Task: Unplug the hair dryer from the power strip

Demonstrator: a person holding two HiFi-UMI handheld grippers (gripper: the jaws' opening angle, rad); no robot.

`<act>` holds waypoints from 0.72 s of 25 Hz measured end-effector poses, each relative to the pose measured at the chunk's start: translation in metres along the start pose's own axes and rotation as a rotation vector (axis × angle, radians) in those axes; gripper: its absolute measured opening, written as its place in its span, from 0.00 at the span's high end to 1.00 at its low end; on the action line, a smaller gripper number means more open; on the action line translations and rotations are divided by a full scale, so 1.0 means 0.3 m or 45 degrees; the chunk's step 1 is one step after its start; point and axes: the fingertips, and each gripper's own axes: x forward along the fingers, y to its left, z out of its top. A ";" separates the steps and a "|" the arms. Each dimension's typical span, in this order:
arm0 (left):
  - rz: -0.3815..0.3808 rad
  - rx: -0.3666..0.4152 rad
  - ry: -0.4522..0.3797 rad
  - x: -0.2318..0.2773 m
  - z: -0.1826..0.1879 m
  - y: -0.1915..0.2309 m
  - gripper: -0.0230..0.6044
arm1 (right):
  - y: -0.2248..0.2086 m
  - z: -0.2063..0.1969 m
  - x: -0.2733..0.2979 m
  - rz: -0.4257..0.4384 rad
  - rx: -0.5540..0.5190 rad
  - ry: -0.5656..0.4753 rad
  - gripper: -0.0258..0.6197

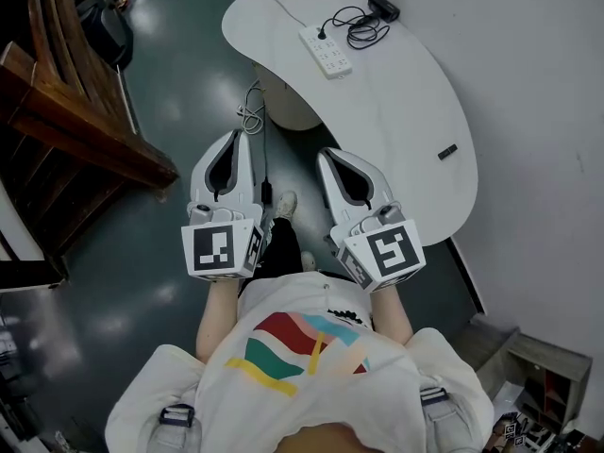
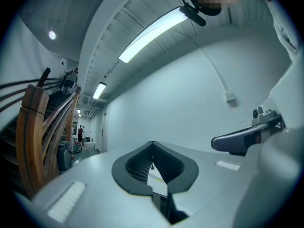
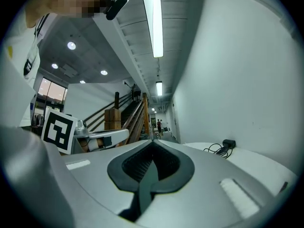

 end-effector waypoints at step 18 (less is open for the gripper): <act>-0.214 -0.074 0.009 0.700 -0.092 0.185 0.97 | -0.366 0.120 0.557 -0.184 -0.053 -0.028 0.94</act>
